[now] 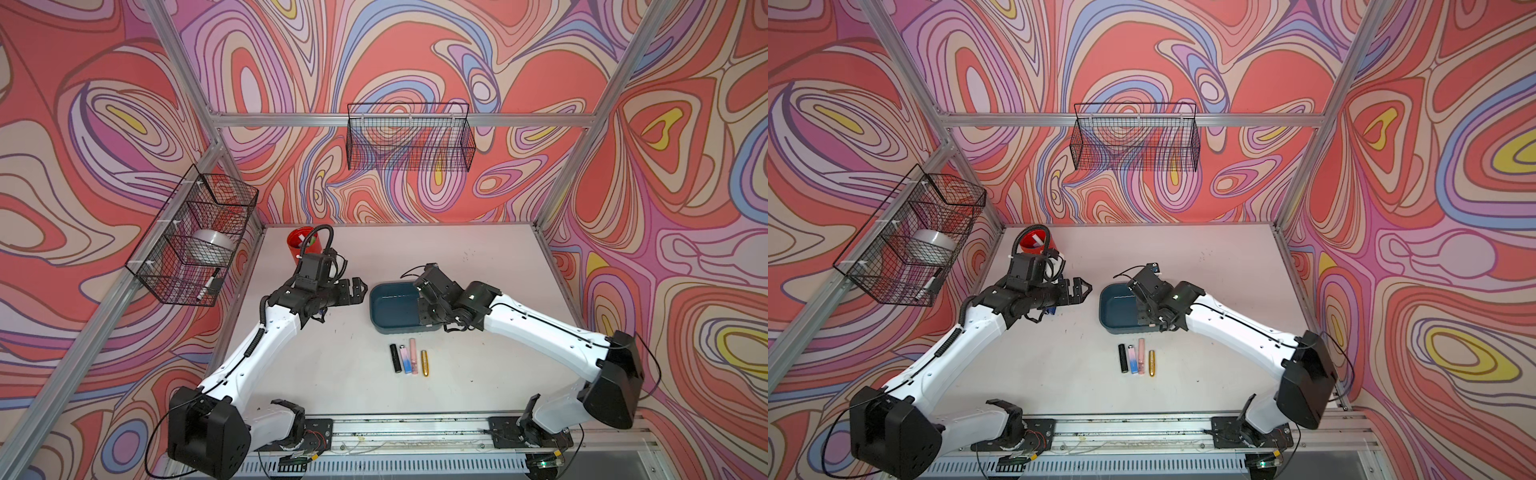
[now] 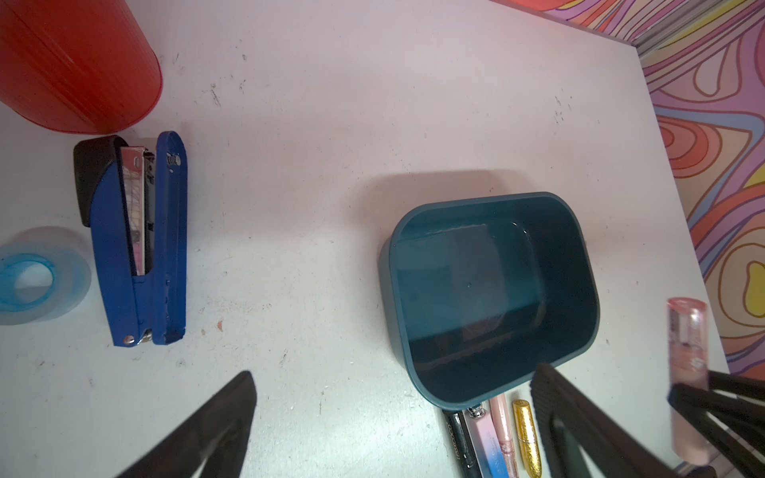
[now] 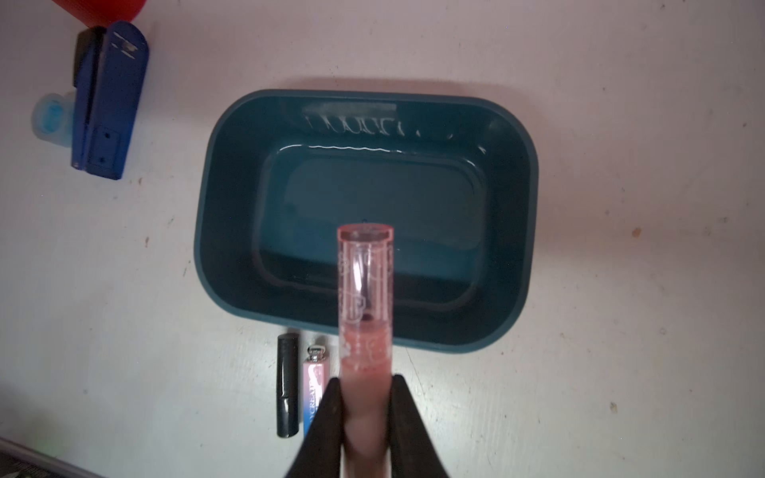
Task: Put the lipstick into the storage box
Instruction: Place the lipstick in the storage box.
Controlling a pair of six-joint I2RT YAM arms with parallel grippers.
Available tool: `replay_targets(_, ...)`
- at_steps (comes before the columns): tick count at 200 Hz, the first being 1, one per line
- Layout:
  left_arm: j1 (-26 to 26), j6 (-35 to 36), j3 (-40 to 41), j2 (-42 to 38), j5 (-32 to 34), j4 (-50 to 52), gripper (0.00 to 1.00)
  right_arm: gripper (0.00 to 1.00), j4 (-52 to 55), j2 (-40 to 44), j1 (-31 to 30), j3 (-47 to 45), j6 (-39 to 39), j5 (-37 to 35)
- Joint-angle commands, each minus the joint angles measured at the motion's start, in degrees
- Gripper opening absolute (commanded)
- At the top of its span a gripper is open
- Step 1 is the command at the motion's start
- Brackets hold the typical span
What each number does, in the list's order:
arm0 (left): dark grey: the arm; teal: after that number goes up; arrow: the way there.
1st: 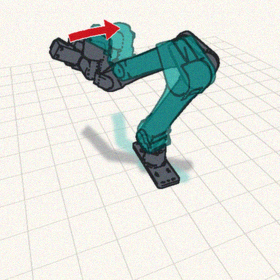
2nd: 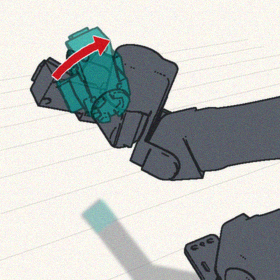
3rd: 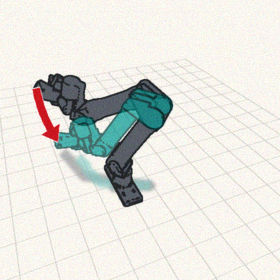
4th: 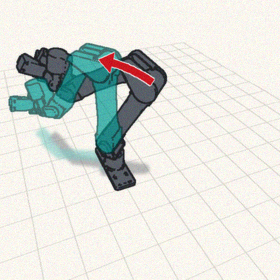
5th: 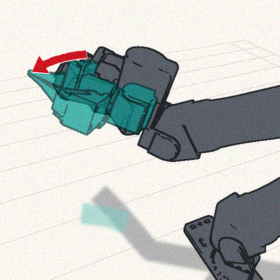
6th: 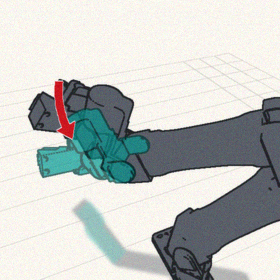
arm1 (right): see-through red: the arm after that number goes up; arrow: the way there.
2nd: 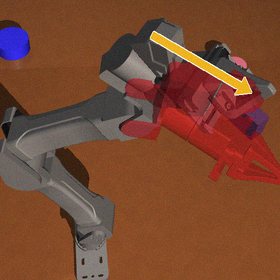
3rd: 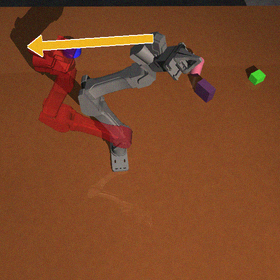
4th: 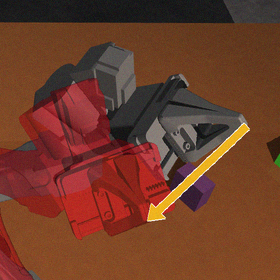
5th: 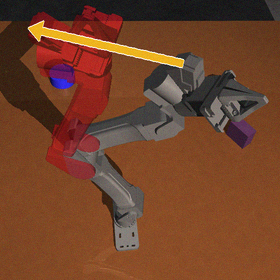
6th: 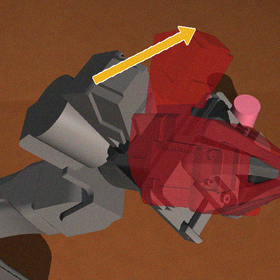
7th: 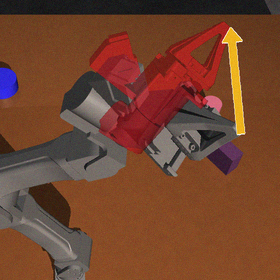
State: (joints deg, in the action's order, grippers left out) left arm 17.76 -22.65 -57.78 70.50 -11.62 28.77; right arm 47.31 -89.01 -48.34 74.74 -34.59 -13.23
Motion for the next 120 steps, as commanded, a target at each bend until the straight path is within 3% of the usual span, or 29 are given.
replay_targets(1,0.2,1.4,-1.9,0.8,1.7,1.2,1.00,0.13,-1.7,-4.4,3.4,0.9,5.4,0.0)
replay_targets(53,0.2,3.7,-2.9,1.6,3.8,2.9,1.00,0.13,-7.8,-10.3,12.6,1.4,10.3,6.5)
replay_targets(120,0.2,4.9,-5.3,4.6,5.3,3.7,1.00,0.12,-10.8,-21.5,15.6,4.0,12.6,9.9)
